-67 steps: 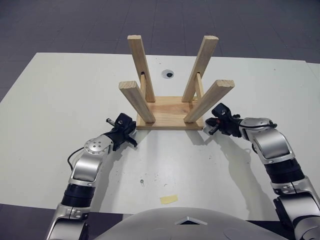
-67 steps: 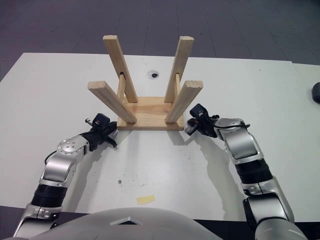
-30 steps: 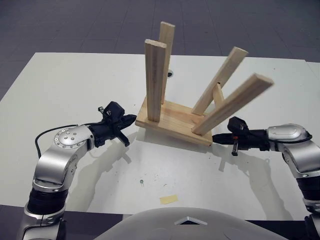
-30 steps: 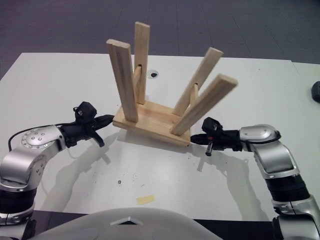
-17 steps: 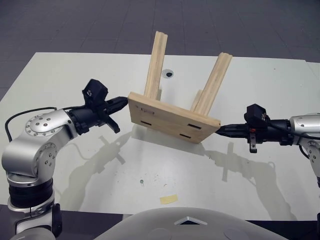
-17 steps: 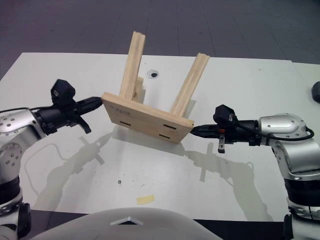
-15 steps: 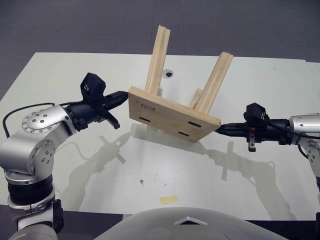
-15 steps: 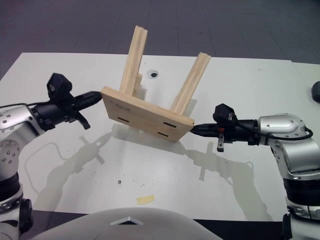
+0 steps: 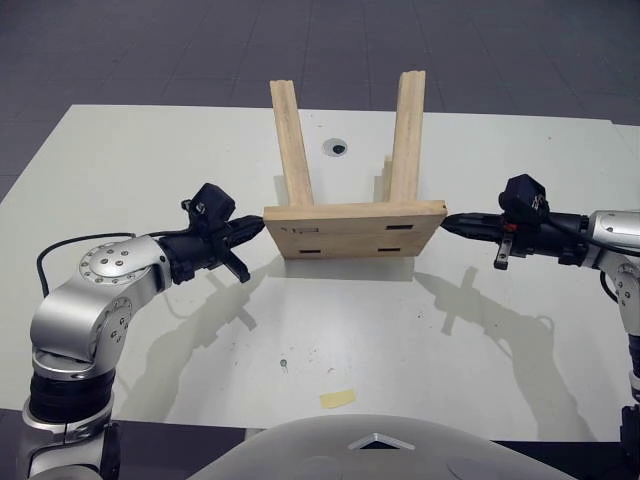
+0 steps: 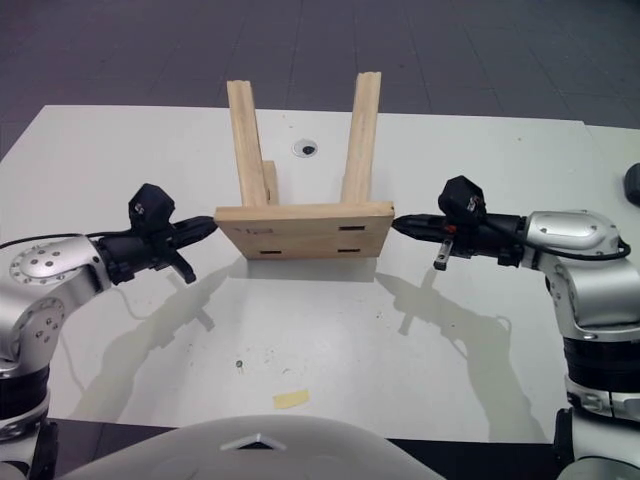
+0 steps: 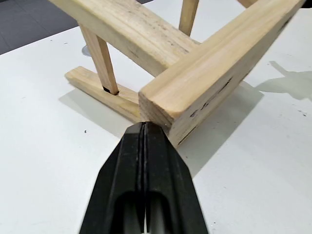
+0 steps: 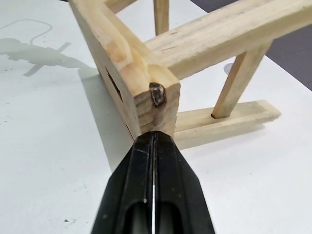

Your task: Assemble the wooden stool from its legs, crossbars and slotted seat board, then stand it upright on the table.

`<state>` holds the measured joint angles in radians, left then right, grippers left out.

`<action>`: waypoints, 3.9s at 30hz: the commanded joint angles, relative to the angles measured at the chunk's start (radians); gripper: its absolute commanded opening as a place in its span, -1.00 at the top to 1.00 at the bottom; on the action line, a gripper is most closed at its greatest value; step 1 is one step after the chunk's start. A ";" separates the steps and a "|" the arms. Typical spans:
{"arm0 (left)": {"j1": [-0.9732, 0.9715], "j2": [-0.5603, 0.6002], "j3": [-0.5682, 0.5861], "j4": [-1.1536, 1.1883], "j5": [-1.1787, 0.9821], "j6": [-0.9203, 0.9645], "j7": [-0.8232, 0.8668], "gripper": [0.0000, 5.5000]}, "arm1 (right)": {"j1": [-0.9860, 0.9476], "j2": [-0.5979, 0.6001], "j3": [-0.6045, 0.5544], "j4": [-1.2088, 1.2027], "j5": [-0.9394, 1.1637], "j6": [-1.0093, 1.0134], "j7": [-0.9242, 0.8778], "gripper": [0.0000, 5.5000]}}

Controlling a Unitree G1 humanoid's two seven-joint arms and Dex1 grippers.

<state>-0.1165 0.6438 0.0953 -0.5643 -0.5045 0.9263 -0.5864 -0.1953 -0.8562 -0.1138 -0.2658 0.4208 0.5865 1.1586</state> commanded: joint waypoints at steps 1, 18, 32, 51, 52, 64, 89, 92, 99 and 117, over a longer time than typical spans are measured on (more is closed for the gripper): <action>-0.017 -0.069 -0.044 -0.025 -0.050 -0.052 -0.023 1.00 | -0.012 0.028 0.048 -0.059 0.048 -0.059 0.046 0.99; 0.130 0.029 0.054 -0.047 -0.026 -0.079 -0.064 0.23 | 0.055 -0.098 0.043 0.111 -0.042 -0.273 0.168 0.15; 0.045 0.052 0.001 0.072 -0.066 -0.157 -0.188 -0.67 | -0.005 -0.076 0.064 0.207 0.020 -0.262 0.233 -0.71; 0.013 -0.011 -0.060 0.117 -0.118 -0.175 -0.211 -0.11 | -0.048 -0.017 0.123 0.257 0.014 -0.198 0.195 0.19; 0.011 -0.009 -0.057 0.115 -0.124 -0.171 -0.210 -0.04 | -0.044 -0.020 0.123 0.255 0.009 -0.201 0.192 0.26; -0.024 0.177 0.057 -0.071 -0.416 0.086 -0.304 0.19 | -0.080 -0.187 -0.007 -0.101 0.352 0.210 0.246 0.45; -0.975 -0.177 0.357 1.553 -0.972 -0.265 0.951 0.28 | -1.057 0.716 -0.606 1.219 0.461 0.197 -1.575 0.45; -1.012 -0.177 0.361 1.660 -0.934 -0.350 0.923 0.40 | -1.029 0.732 -0.614 1.317 0.469 0.080 -1.651 0.45; -1.058 -0.197 0.293 1.727 -0.783 -0.304 0.766 0.09 | -1.011 0.734 -0.499 1.397 0.392 0.008 -1.539 0.13; -0.518 -0.366 0.235 0.782 -0.253 -0.584 0.510 -0.96 | -0.538 0.705 0.064 0.631 -0.037 -0.261 -0.872 -0.96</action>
<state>-0.6672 0.2820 0.3409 0.3216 -0.8344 0.3894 -0.1347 -0.8527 -0.1302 -0.1202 0.4371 0.4943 0.3667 0.3018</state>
